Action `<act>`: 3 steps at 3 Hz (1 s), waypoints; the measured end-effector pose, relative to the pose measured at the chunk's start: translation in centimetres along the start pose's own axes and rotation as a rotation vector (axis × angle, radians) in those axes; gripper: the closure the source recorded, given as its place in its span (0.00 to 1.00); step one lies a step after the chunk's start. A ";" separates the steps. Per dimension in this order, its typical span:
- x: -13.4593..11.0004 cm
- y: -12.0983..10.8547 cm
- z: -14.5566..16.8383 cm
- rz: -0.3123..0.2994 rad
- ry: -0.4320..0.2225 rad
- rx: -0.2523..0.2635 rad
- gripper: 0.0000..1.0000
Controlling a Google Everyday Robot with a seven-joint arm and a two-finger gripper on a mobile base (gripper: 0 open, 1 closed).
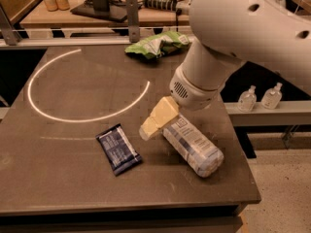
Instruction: Place blue plastic bottle upright
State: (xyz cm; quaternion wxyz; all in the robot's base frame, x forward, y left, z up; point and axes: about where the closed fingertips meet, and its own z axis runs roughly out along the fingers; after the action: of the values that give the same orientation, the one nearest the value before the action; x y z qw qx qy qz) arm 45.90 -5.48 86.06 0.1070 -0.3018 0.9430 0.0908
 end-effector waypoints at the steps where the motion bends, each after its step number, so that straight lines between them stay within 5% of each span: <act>1: 0.2 0.0 1.4 0.043 0.047 0.014 0.18; 2: -0.5 0.3 1.5 0.017 0.060 0.051 0.49; 3: -2.6 1.2 -0.4 -0.102 0.006 0.109 0.72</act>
Offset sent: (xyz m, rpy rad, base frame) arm 0.0052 0.0044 -0.0240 -0.1068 0.0558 -0.0371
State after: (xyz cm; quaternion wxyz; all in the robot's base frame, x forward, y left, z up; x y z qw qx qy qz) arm 47.20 -3.24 87.24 0.1251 -0.3432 0.9303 0.0327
